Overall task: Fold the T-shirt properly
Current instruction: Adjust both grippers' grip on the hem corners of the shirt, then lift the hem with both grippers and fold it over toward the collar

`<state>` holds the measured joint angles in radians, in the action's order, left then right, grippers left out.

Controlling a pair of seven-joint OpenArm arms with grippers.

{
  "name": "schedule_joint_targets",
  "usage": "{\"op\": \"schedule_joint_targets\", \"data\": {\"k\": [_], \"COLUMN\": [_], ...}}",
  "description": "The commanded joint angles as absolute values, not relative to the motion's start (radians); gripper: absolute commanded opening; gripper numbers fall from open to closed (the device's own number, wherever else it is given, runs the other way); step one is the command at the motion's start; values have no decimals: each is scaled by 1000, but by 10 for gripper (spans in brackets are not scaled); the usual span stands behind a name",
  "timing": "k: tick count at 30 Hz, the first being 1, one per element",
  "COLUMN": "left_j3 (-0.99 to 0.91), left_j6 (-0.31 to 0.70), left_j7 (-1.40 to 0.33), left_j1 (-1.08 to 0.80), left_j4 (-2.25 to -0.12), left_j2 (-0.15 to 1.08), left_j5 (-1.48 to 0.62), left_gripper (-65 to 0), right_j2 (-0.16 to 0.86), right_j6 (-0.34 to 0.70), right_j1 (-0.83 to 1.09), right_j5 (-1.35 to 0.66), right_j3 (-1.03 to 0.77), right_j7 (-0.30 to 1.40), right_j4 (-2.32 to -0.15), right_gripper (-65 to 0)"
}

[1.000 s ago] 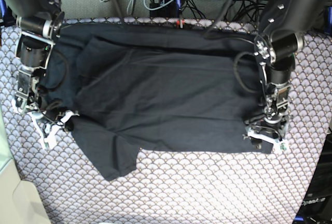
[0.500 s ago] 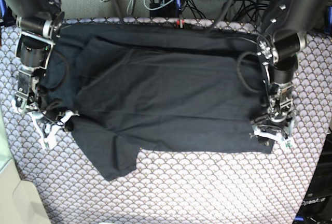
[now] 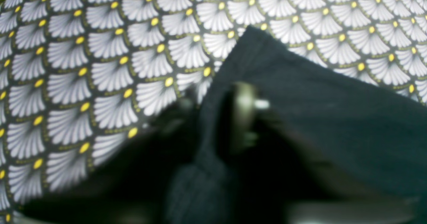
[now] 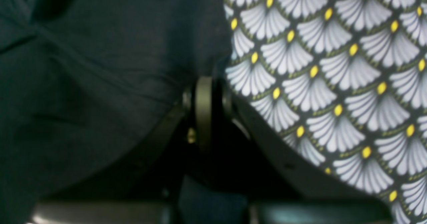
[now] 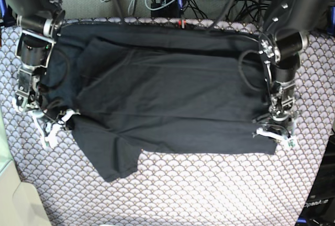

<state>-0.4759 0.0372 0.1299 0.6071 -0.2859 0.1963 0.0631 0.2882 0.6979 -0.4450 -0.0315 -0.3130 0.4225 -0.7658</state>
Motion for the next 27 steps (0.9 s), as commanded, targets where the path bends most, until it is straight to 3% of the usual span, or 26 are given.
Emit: {"op": "schedule_joint_targets", "data": {"k": [1,2,10,17,22,27], "left_j3": [-475,-470,-467,-472,-469,-470], "left_j6": [44,44,44,56,56,56], "left_j7": [104,102,97,101,94,-45], "left_j1": [627,625,625,598,481,357], "left_j4": [-295,-298,-302,-315,-547,-865], "left_j2": [186,183,180,179,134,85], "left_j5": [64,65,67,64,64,64], "left_gripper": [-602,-650,-650,-650,-650,-650], "right_j2": [303,303,309,302,283,257], "right_j6": [698,698,698,698,698,698], "right_j1": [-472,-466,-460,-341,-286,-229], "right_j5": [-42,-42,-42,-47,-51,-51], "right_j3": [-314,-314,-314,-315,-317,-315], "right_j7": [407,407,407,438,484,516], "right_j4": [-783,-785,-802,-1053,-1165,-1273], "right_gripper": [-629,-629,-631,-631,-631,-631]}}
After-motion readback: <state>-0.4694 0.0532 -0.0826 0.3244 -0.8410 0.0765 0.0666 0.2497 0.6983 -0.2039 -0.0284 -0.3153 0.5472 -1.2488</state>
